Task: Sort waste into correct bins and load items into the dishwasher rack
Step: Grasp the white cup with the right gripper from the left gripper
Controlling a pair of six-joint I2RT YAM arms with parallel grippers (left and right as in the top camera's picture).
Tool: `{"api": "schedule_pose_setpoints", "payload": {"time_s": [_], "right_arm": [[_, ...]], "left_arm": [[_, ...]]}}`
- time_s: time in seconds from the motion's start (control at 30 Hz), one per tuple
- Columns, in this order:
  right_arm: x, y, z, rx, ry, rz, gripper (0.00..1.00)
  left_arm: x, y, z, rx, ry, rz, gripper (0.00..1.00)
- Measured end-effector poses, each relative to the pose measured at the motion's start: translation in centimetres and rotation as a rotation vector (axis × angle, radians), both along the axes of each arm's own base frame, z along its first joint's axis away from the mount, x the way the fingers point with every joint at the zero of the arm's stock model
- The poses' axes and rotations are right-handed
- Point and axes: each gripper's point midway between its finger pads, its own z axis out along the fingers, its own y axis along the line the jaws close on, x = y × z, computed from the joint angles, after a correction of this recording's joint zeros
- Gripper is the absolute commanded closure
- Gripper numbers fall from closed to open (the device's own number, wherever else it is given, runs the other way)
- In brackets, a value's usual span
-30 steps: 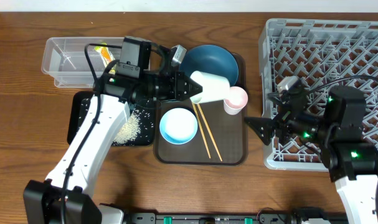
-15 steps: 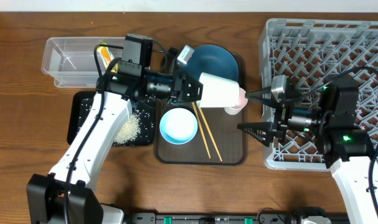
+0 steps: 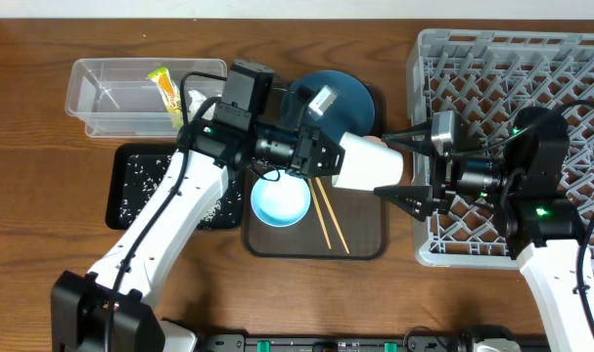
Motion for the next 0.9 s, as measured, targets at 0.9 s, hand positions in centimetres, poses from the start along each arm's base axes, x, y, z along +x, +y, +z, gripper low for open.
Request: {"api": "schedule_pose_setpoints", "payload": {"time_s": [0.9], "right_arm": [[-1.0, 1.9, 0.6, 0.01, -0.024, 0.072, 0.18]], "left_arm": [[-0.1, -0.3, 0.0, 0.01, 0.042, 0.003, 0.94]]}}
